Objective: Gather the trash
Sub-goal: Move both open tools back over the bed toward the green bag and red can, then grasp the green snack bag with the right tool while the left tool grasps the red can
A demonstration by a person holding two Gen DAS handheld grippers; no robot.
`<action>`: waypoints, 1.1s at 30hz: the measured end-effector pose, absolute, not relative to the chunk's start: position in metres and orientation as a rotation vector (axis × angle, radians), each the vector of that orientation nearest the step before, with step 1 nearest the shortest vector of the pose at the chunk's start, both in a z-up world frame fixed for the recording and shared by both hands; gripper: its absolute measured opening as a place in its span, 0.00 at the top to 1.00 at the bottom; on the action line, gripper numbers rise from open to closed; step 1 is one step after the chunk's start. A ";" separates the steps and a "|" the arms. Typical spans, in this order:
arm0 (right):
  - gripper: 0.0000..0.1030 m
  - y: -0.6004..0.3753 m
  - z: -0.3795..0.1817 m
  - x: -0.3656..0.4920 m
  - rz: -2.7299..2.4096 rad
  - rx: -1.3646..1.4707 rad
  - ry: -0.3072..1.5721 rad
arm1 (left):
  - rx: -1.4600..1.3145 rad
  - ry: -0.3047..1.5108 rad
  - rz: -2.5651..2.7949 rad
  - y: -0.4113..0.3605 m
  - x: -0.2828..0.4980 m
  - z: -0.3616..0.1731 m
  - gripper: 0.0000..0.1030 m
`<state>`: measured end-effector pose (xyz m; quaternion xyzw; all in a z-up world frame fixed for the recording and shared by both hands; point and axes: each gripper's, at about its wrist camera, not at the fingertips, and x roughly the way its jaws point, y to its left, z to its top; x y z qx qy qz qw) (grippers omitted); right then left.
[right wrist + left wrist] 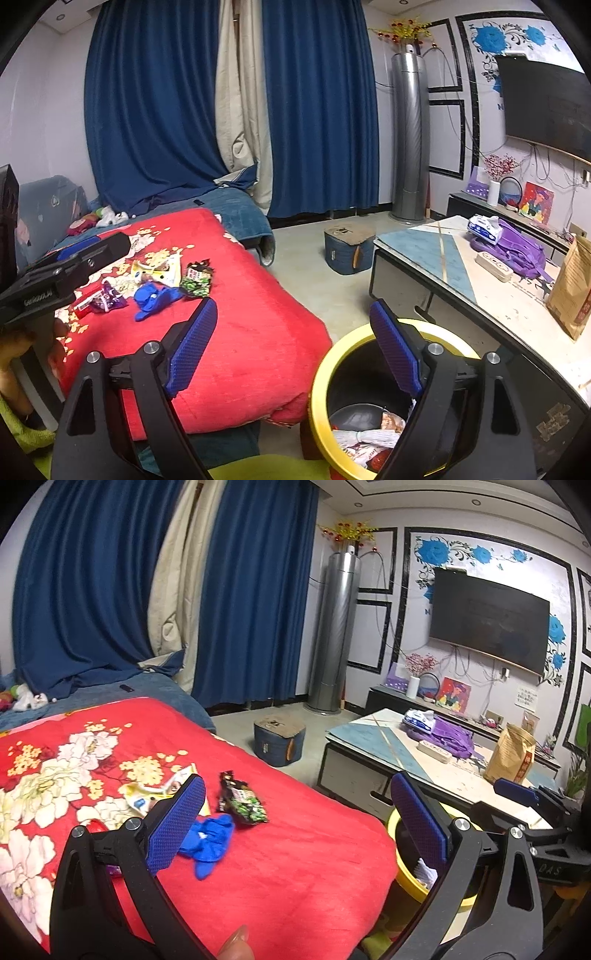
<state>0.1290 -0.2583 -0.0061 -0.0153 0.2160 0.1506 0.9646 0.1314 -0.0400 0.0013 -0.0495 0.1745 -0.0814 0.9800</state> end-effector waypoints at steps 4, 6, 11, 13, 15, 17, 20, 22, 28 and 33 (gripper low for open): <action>0.20 -0.245 -0.004 0.128 0.329 -0.042 0.437 | -0.108 0.341 -0.138 -0.029 0.129 0.004 0.10; 0.20 -0.237 -0.003 0.128 0.343 -0.051 0.437 | -0.111 0.335 -0.125 -0.023 0.127 0.005 0.10; 0.20 -0.220 -0.003 0.128 0.374 -0.068 0.439 | -0.116 0.322 -0.092 -0.008 0.124 0.008 0.10; 0.20 -0.213 -0.002 0.130 0.388 -0.073 0.440 | -0.123 0.317 -0.078 -0.002 0.123 0.009 0.10; 0.20 -0.205 -0.002 0.130 0.403 -0.081 0.441 | -0.130 0.315 -0.066 0.004 0.123 0.010 0.10; 0.20 -0.198 -0.002 0.131 0.418 -0.089 0.442 | -0.137 0.312 -0.055 0.009 0.121 0.011 0.10; 0.20 -0.182 -0.002 0.134 0.441 -0.100 0.448 | -0.144 0.309 -0.033 0.019 0.120 0.012 0.10; 0.20 -0.175 -0.002 0.137 0.451 -0.102 0.451 | -0.148 0.309 -0.021 0.027 0.121 0.012 0.10; 0.20 -0.148 -0.005 0.150 0.474 -0.114 0.456 | -0.175 0.310 0.024 0.054 0.120 0.015 0.10; 0.20 -0.131 -0.010 0.168 0.485 -0.107 0.475 | -0.186 0.331 0.071 0.079 0.119 0.012 0.10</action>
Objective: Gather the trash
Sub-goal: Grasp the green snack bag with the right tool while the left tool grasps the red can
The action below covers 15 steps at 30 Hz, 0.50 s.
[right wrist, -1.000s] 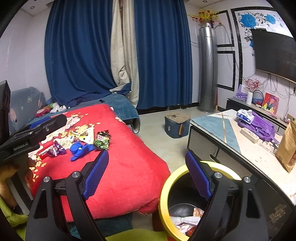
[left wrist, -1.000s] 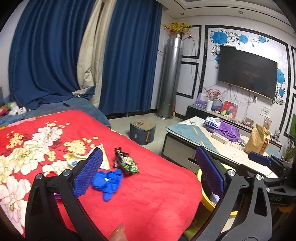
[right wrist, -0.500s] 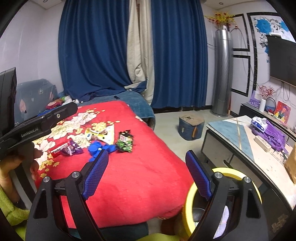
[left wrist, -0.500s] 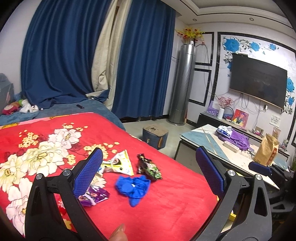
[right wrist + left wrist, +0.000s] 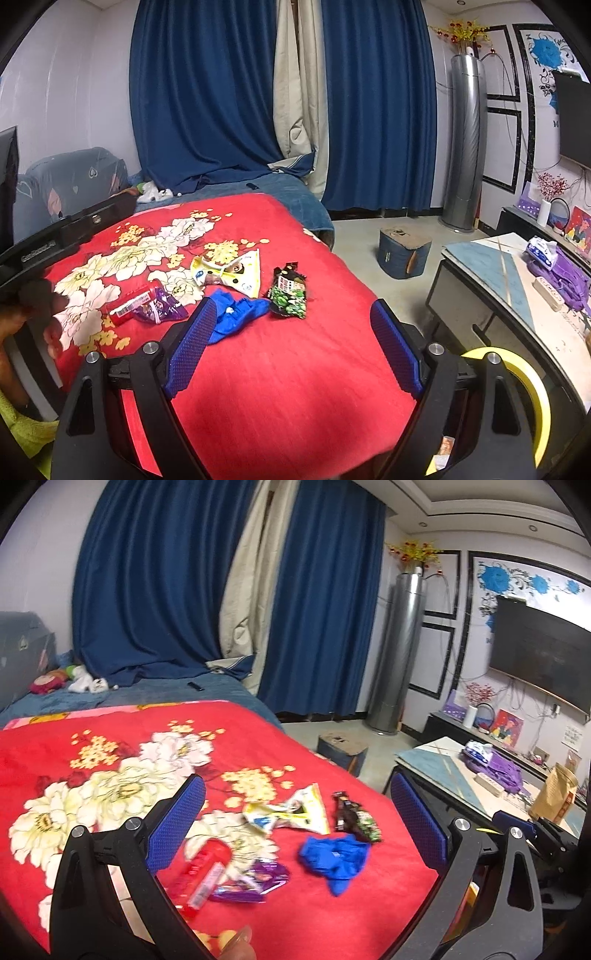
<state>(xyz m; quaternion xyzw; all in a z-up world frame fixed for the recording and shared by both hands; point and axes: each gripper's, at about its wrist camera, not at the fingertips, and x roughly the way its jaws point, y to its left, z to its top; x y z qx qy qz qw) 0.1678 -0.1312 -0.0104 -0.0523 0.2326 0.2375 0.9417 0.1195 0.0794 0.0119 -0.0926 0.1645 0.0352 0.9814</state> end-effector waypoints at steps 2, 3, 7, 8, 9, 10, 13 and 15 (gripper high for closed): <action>0.20 -0.125 -0.013 0.175 0.493 -0.106 0.480 | -0.194 0.349 0.092 0.089 0.119 0.009 0.10; 0.20 -0.121 -0.015 0.179 0.495 -0.106 0.484 | -0.198 0.356 0.099 0.093 0.119 0.008 0.10; 0.23 -0.108 -0.021 0.195 0.503 -0.116 0.508 | -0.210 0.390 0.127 0.111 0.120 0.003 0.10; 0.24 -0.105 -0.022 0.198 0.503 -0.120 0.512 | -0.214 0.399 0.133 0.115 0.120 0.001 0.10; 0.26 -0.102 -0.024 0.203 0.502 -0.125 0.522 | -0.220 0.412 0.140 0.122 0.120 -0.001 0.11; 0.27 -0.099 -0.026 0.208 0.504 -0.125 0.530 | -0.223 0.422 0.145 0.126 0.120 -0.002 0.10; 0.30 -0.091 -0.030 0.223 0.500 -0.127 0.549 | -0.233 0.454 0.158 0.140 0.121 -0.009 0.10; 0.32 -0.086 -0.035 0.235 0.493 -0.133 0.567 | -0.244 0.489 0.161 0.149 0.123 -0.016 0.10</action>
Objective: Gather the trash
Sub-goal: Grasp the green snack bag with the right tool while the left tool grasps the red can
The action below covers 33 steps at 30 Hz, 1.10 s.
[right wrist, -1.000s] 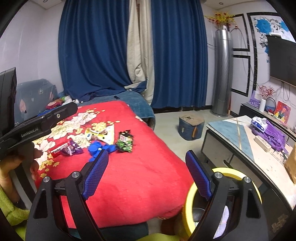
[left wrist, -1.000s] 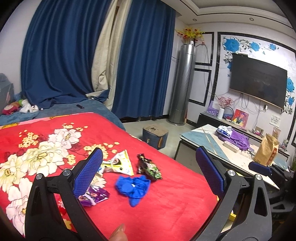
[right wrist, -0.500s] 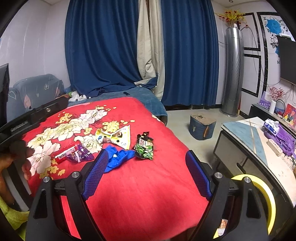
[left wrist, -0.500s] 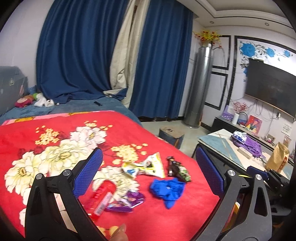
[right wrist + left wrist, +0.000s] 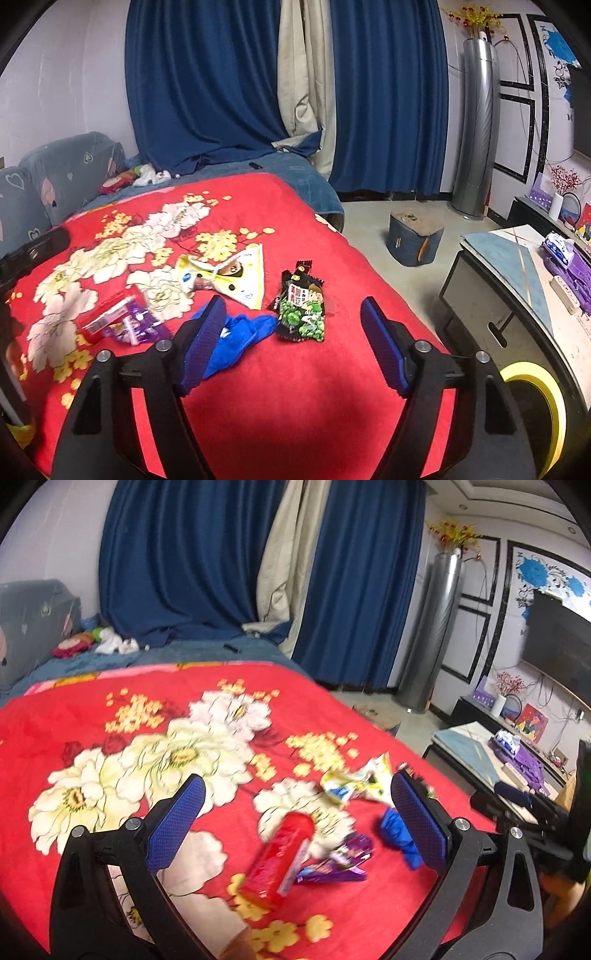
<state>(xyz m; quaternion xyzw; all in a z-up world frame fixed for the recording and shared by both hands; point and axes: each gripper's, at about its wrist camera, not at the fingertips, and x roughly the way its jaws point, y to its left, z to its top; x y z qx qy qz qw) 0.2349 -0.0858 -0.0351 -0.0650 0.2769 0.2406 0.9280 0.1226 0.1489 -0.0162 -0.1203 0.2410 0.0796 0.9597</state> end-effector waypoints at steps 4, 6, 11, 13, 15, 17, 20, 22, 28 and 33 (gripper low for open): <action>0.39 -0.075 -0.047 0.257 0.483 -0.145 0.624 | -0.269 0.544 0.161 0.163 0.127 -0.028 0.11; 0.42 -0.071 -0.054 0.266 0.480 -0.147 0.652 | -0.282 0.572 0.154 0.167 0.130 -0.034 0.11; 0.45 -0.061 -0.067 0.282 0.478 -0.166 0.695 | -0.293 0.630 0.135 0.171 0.138 -0.048 0.17; 0.47 -0.057 -0.071 0.285 0.475 -0.176 0.705 | -0.292 0.648 0.124 0.170 0.140 -0.053 0.20; 0.48 -0.055 -0.075 0.289 0.471 -0.184 0.718 | -0.294 0.664 0.114 0.169 0.142 -0.057 0.23; 0.51 -0.054 -0.079 0.294 0.466 -0.187 0.738 | -0.301 0.680 0.104 0.169 0.144 -0.061 0.26; 0.55 -0.054 -0.087 0.300 0.454 -0.183 0.776 | -0.310 0.699 0.095 0.170 0.147 -0.065 0.28; 0.61 -0.054 -0.091 0.303 0.452 -0.177 0.799 | -0.320 0.718 0.089 0.171 0.149 -0.069 0.29; 0.65 -0.063 -0.096 0.302 0.451 -0.150 0.812 | -0.327 0.767 0.060 0.170 0.154 -0.078 0.35; 0.68 -0.074 -0.094 0.298 0.438 -0.125 0.802 | -0.345 0.816 0.048 0.169 0.157 -0.088 0.41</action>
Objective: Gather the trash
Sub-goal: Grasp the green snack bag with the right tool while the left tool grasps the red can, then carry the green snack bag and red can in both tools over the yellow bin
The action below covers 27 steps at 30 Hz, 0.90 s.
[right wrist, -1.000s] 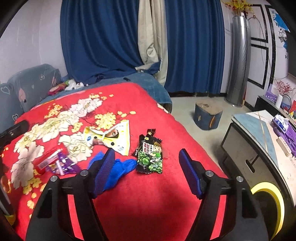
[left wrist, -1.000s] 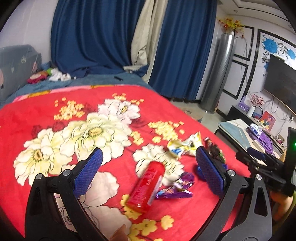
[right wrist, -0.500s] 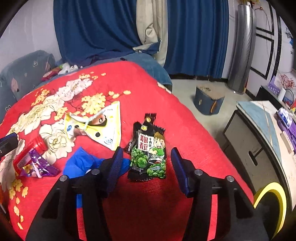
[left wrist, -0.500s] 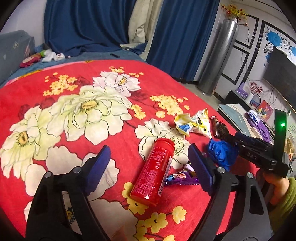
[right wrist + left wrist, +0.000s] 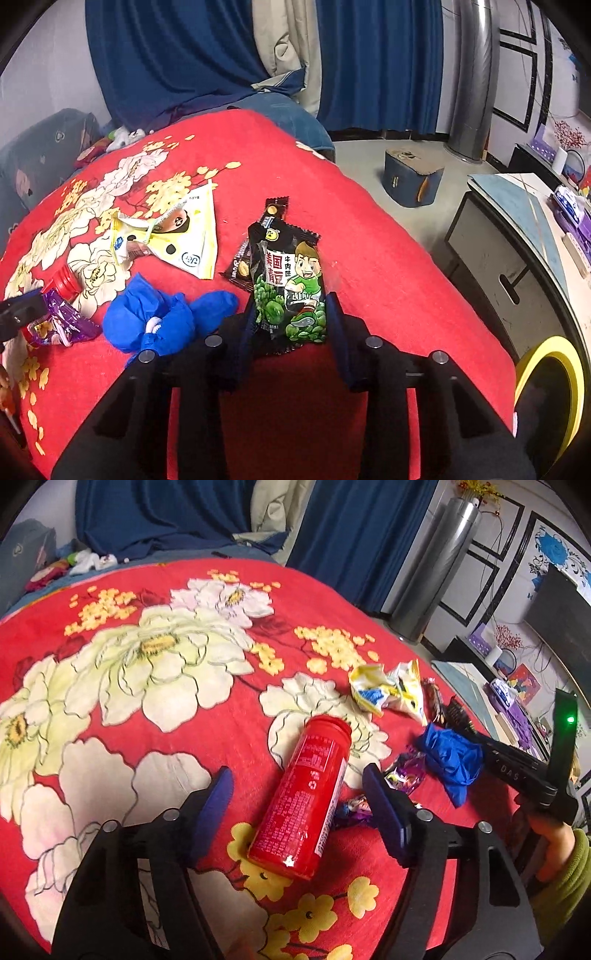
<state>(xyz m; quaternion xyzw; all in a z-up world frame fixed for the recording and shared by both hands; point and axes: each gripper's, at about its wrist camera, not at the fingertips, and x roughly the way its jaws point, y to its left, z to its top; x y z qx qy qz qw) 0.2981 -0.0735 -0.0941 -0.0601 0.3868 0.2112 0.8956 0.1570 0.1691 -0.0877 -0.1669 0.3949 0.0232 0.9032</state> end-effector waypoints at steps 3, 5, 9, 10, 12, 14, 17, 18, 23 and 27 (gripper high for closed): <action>0.69 -0.080 -0.091 0.294 0.437 -0.109 0.789 | -0.364 0.835 0.050 0.172 0.158 -0.092 0.47; 0.69 -0.084 -0.090 0.291 0.441 -0.098 0.784 | -0.379 0.840 0.045 0.174 0.157 -0.093 0.53; 0.69 -0.094 -0.087 0.283 0.452 -0.069 0.771 | -0.382 0.842 0.025 0.172 0.157 -0.093 0.65; 0.69 -0.095 -0.086 0.281 0.453 -0.068 0.769 | -0.380 0.842 0.023 0.172 0.157 -0.092 0.68; 0.69 -0.098 -0.084 0.275 0.460 -0.067 0.756 | -0.377 0.843 0.020 0.171 0.157 -0.093 0.70; 0.69 -0.099 -0.083 0.269 0.464 -0.071 0.748 | -0.377 0.839 0.020 0.171 0.157 -0.092 0.72; 0.69 -0.100 -0.080 0.258 0.485 -0.081 0.728 | -0.392 0.821 0.029 0.175 0.155 -0.090 0.74; 0.69 -0.100 -0.079 0.254 0.492 -0.088 0.720 | -0.397 0.812 0.031 0.176 0.154 -0.088 0.75; 0.69 -0.102 -0.075 0.239 0.525 -0.083 0.709 | -0.404 0.755 0.049 0.181 0.148 -0.077 0.76; 0.69 -0.101 -0.072 0.228 0.545 -0.081 0.704 | -0.385 0.717 0.054 0.177 0.144 -0.065 0.76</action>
